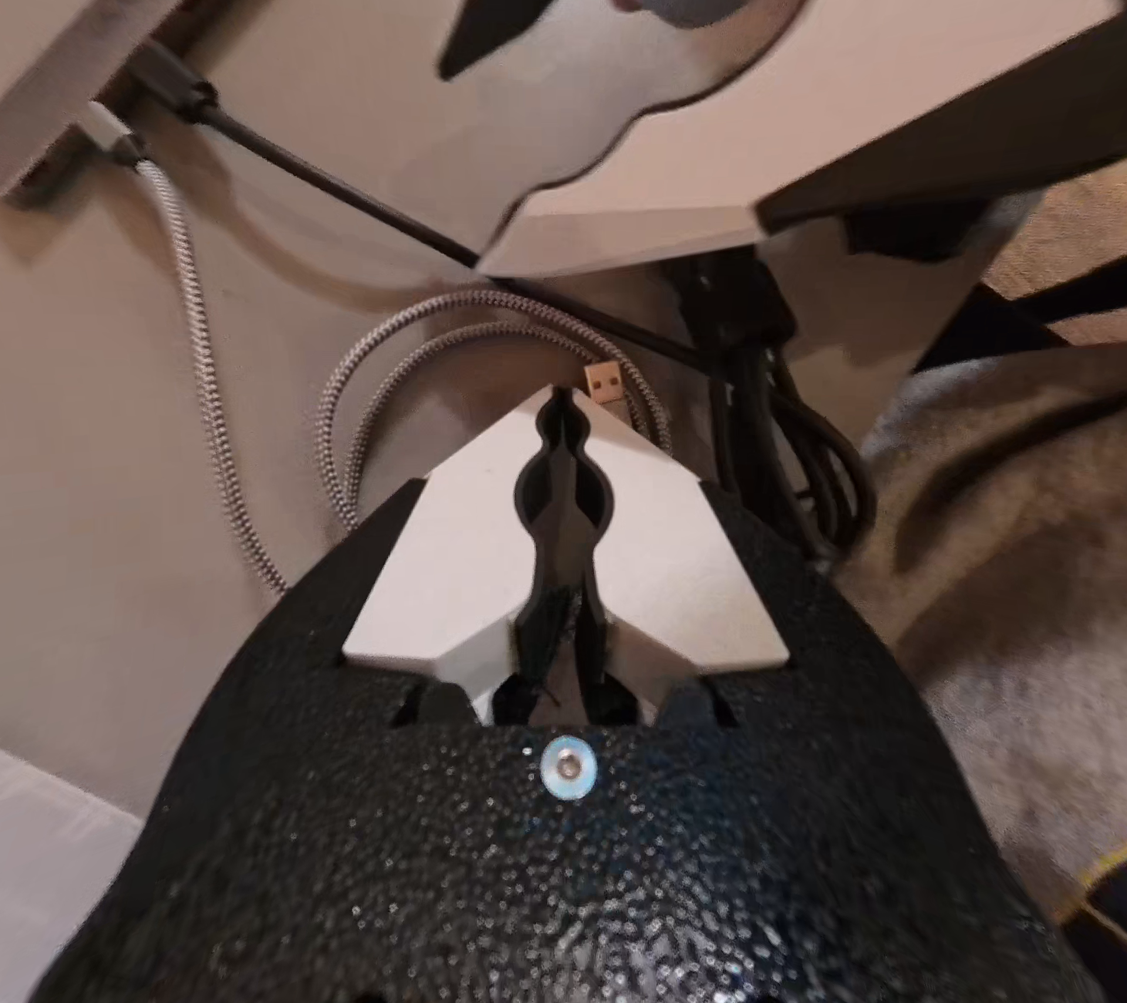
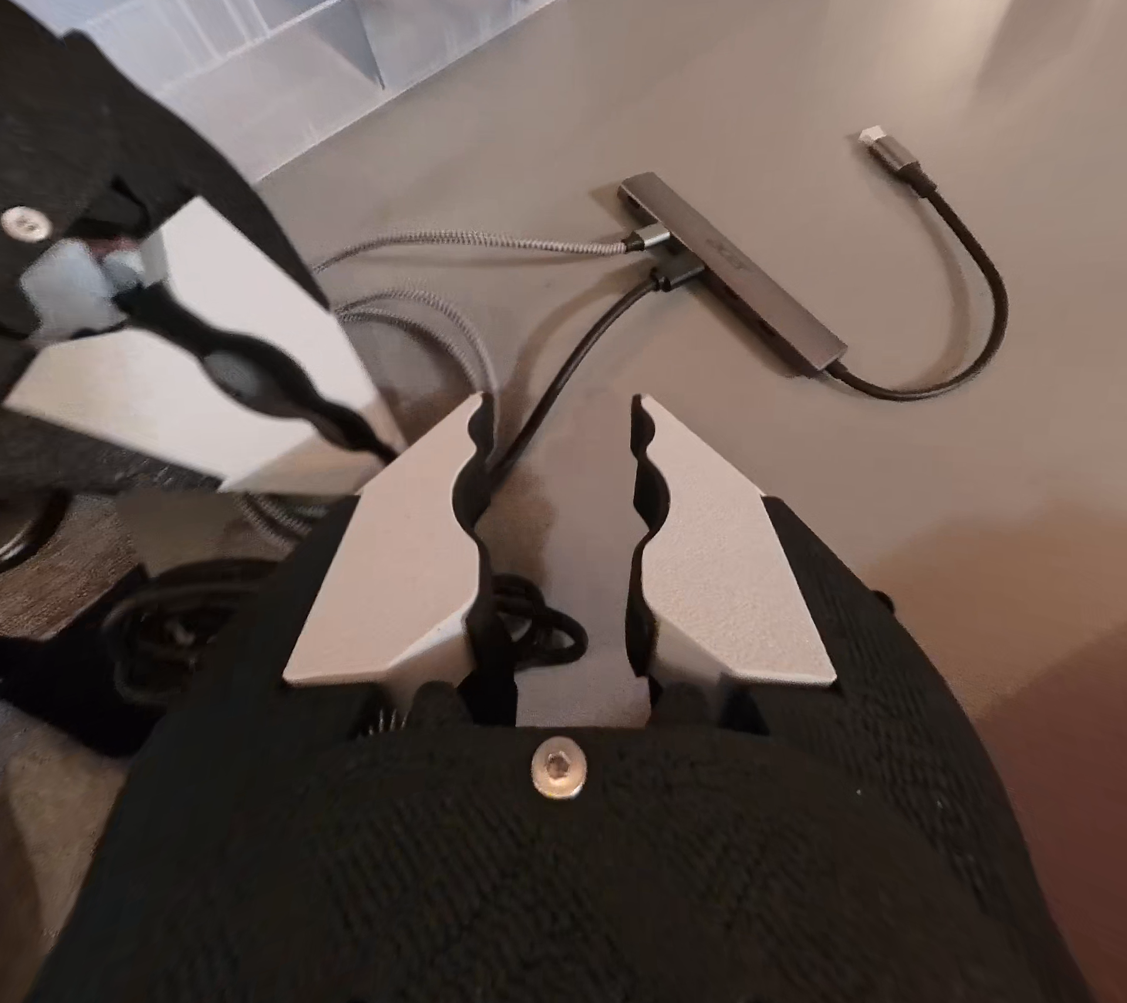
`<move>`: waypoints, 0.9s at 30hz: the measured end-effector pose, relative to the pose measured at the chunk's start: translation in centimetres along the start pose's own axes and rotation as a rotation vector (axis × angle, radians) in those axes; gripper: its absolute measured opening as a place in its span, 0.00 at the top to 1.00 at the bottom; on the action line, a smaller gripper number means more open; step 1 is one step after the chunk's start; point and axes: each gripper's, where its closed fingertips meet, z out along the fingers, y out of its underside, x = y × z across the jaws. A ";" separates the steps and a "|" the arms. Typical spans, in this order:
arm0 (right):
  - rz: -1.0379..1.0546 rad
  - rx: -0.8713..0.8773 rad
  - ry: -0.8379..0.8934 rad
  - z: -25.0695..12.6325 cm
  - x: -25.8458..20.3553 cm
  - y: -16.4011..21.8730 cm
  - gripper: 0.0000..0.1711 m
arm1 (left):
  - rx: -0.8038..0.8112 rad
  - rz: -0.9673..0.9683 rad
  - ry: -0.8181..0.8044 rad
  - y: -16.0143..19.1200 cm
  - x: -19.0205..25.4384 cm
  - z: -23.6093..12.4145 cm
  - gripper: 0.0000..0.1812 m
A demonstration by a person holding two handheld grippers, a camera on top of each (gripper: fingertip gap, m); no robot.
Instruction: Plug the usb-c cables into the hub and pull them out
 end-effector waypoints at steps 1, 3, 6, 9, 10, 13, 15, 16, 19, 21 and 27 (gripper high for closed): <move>0.000 0.005 0.010 0.5 0.2 -0.3 0.74 | -0.005 -0.007 0.025 0.1 0.3 0.0 1.00; 0.025 0.007 0.018 1.3 0.7 -1.1 0.75 | 0.005 -0.017 0.047 0.1 0.5 0.0 1.00; 0.082 -0.054 0.000 3.2 0.8 -1.5 0.74 | 0.016 -0.027 0.091 0.0 1.0 0.1 1.00; 0.009 -0.181 0.063 5.2 1.4 -0.4 0.75 | 0.007 -0.018 0.155 0.1 2.2 0.0 1.00; -0.020 -0.194 0.069 5.6 1.5 -0.3 0.80 | 0.003 -0.016 0.163 0.2 2.4 -0.3 1.00; -0.105 -0.201 0.077 5.6 1.7 -0.3 0.94 | 0.056 -0.002 0.198 -0.5 2.7 -2.7 1.00; -0.200 -0.180 0.108 4.6 2.1 -0.6 0.97 | 0.208 -0.010 0.189 -2.5 2.0 -5.5 1.00; -0.260 -0.152 0.133 3.9 2.3 -1.1 0.98 | 0.310 -0.019 0.151 -3.8 1.1 -7.2 0.98; -0.435 -0.026 0.153 1.1 1.5 -2.9 0.99 | 0.627 -0.087 -0.010 -6.7 -2.7 -12.4 0.88; -0.576 0.071 0.151 -0.8 0.2 -4.2 1.00 | 0.744 -0.144 -0.056 -7.3 -4.2 -14.5 0.73; -1.044 0.400 0.259 -6.3 -3.4 -7.6 1.00 | 0.686 -0.167 -0.023 -6.7 -4.3 -13.3 0.58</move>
